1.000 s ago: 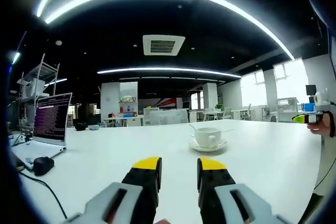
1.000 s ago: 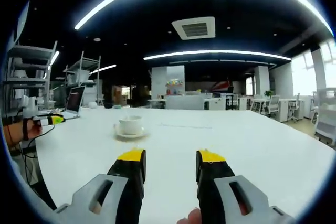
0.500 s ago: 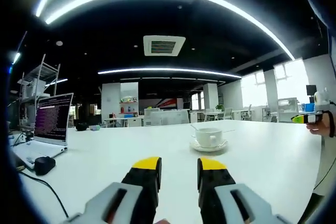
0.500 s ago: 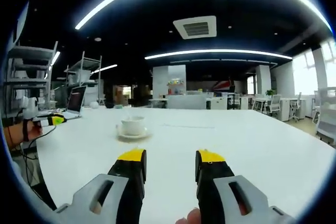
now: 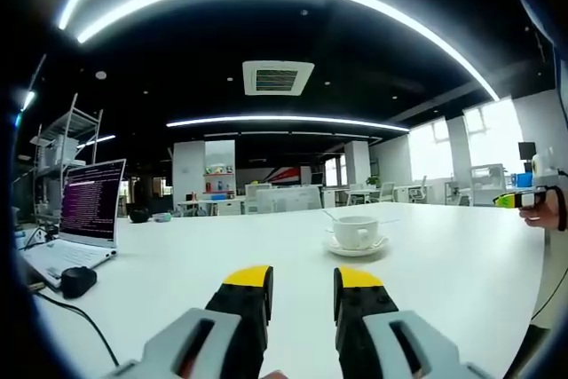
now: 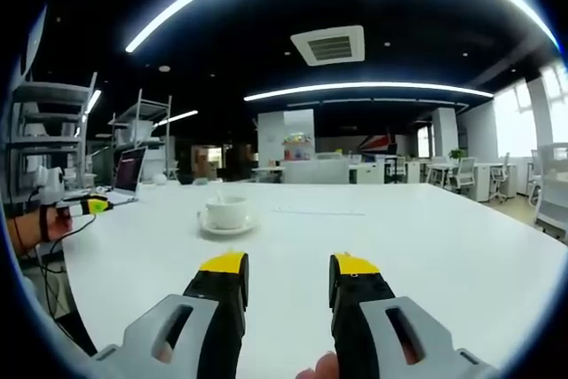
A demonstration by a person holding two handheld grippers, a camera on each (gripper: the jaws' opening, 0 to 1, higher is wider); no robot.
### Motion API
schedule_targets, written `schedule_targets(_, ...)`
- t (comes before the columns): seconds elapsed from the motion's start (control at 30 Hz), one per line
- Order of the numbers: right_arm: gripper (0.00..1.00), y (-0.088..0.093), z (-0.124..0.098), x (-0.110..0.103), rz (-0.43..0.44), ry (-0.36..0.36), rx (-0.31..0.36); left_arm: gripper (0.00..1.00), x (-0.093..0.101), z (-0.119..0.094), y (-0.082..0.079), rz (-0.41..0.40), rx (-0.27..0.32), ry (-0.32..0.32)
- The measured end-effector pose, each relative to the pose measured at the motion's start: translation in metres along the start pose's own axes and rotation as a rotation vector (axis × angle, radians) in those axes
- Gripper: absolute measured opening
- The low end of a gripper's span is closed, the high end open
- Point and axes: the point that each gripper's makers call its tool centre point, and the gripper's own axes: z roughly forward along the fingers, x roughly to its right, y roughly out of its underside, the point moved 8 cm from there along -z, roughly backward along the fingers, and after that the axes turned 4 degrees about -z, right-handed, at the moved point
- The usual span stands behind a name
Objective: Tidy tabletop coffee trays, cups and spoons，present forward
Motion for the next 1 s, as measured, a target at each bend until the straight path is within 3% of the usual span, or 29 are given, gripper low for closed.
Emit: schedule_targets(1.0,0.36,0.003,0.006,-0.013,0.012,-0.048,-0.026,0.29,0.007,-0.001,0.002,0.005,-0.009,0.025)
